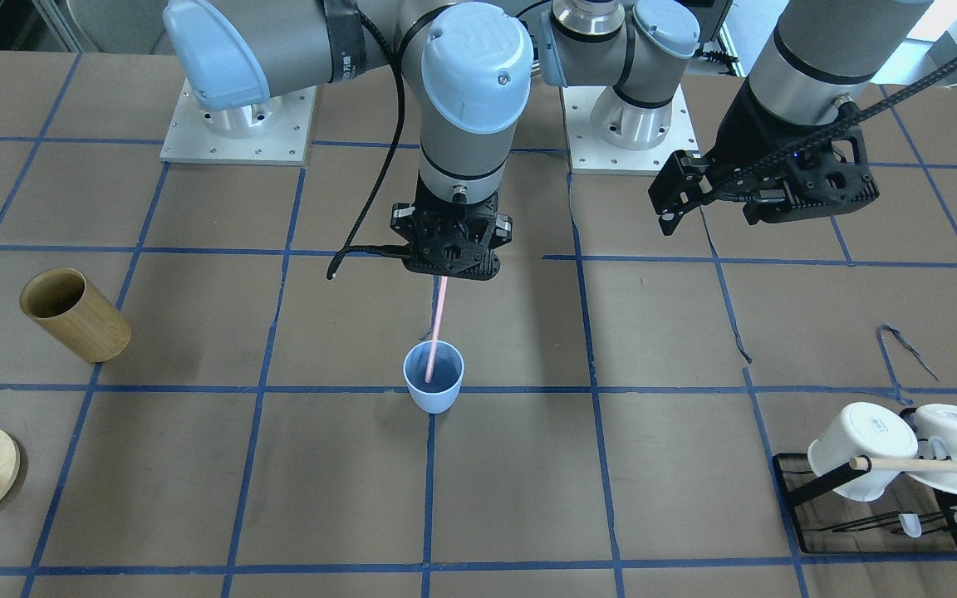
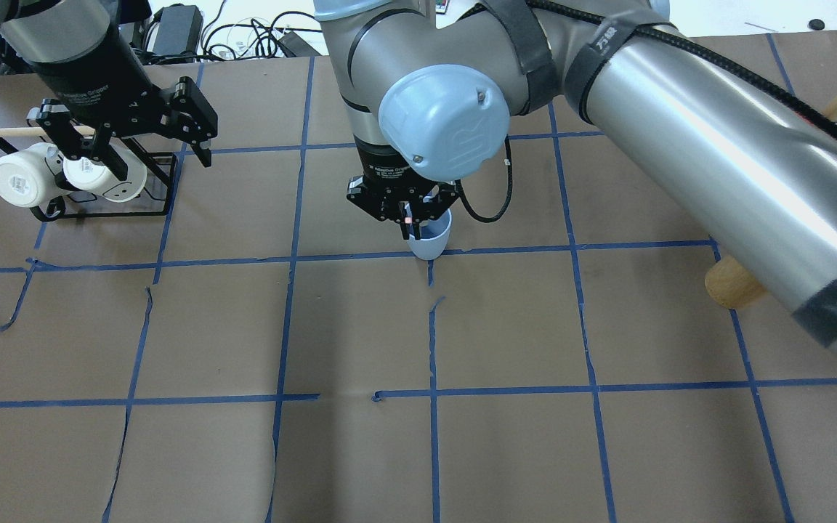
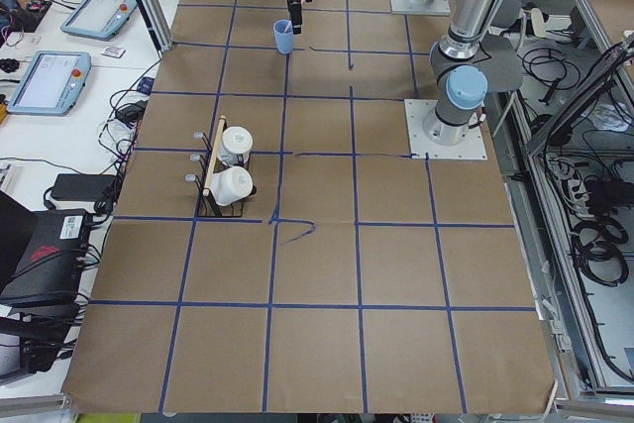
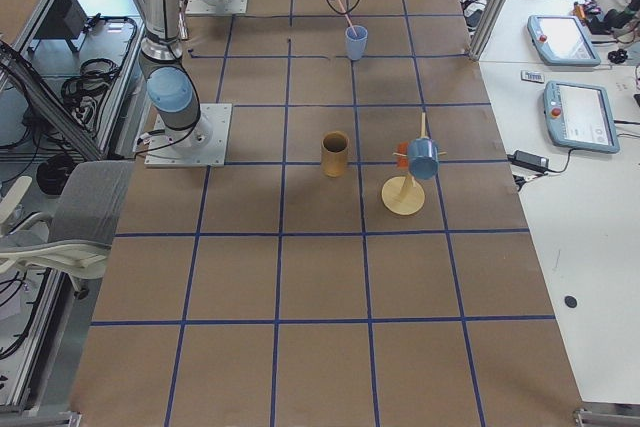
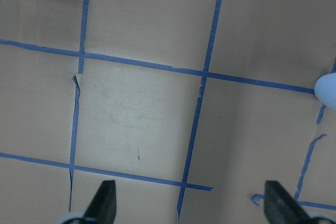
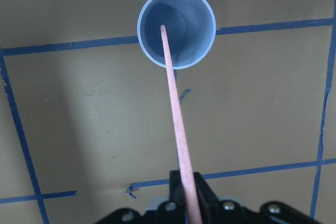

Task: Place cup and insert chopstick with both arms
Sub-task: 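Lower the chopstick into the blue cup with the right gripper, then open the right gripper and raise it off the chopstick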

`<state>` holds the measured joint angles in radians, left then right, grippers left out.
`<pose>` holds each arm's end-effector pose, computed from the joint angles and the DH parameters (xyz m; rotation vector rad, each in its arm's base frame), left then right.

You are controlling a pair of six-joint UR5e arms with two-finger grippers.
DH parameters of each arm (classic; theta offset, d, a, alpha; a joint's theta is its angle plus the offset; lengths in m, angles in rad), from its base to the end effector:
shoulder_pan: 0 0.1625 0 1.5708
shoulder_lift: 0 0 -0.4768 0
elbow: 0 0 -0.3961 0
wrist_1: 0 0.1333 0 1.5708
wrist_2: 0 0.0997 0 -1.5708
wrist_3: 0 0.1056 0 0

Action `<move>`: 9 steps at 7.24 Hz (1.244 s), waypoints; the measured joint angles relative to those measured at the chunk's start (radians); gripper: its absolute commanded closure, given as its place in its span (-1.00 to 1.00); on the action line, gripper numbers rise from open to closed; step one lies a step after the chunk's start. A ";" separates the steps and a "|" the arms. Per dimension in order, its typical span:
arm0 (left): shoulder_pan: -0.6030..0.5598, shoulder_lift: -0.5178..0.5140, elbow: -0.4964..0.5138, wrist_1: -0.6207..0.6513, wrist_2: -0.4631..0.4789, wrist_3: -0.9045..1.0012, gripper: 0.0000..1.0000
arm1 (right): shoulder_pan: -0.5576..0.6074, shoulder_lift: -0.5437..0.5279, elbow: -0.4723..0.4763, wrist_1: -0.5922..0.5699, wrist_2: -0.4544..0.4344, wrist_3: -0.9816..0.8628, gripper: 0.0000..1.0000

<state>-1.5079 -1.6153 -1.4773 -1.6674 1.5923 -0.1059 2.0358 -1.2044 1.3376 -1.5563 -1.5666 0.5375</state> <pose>-0.0986 -0.5186 0.5480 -0.2621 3.1072 0.0735 0.4094 -0.5179 0.4359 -0.1117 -3.0657 -0.2021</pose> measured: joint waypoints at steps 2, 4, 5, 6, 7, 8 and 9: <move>0.000 0.000 0.001 0.000 0.000 0.000 -1.00 | 0.000 0.014 0.002 -0.032 -0.004 -0.006 0.19; 0.001 0.000 0.001 0.000 -0.001 0.000 -1.00 | -0.002 0.014 0.002 -0.044 -0.021 -0.033 -0.19; 0.001 0.000 0.001 0.000 0.000 0.000 -1.00 | -0.010 0.007 0.000 -0.045 -0.050 -0.066 -0.46; 0.001 0.000 0.000 0.000 0.000 0.000 -1.00 | -0.033 -0.012 -0.002 -0.045 -0.073 -0.112 -0.60; 0.002 0.000 0.000 0.001 0.000 0.000 -1.00 | -0.077 -0.044 -0.003 -0.047 -0.082 -0.164 -0.79; 0.002 0.000 0.000 0.001 0.000 0.000 -1.00 | -0.133 -0.080 -0.003 -0.061 -0.084 -0.212 -0.84; 0.002 0.000 0.000 0.001 0.000 0.000 -1.00 | -0.189 -0.113 0.000 -0.092 -0.087 -0.259 -1.00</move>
<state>-1.5064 -1.6153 -1.4772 -1.6660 1.5926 -0.1059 1.8464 -1.3173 1.3371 -1.6486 -1.6537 0.2790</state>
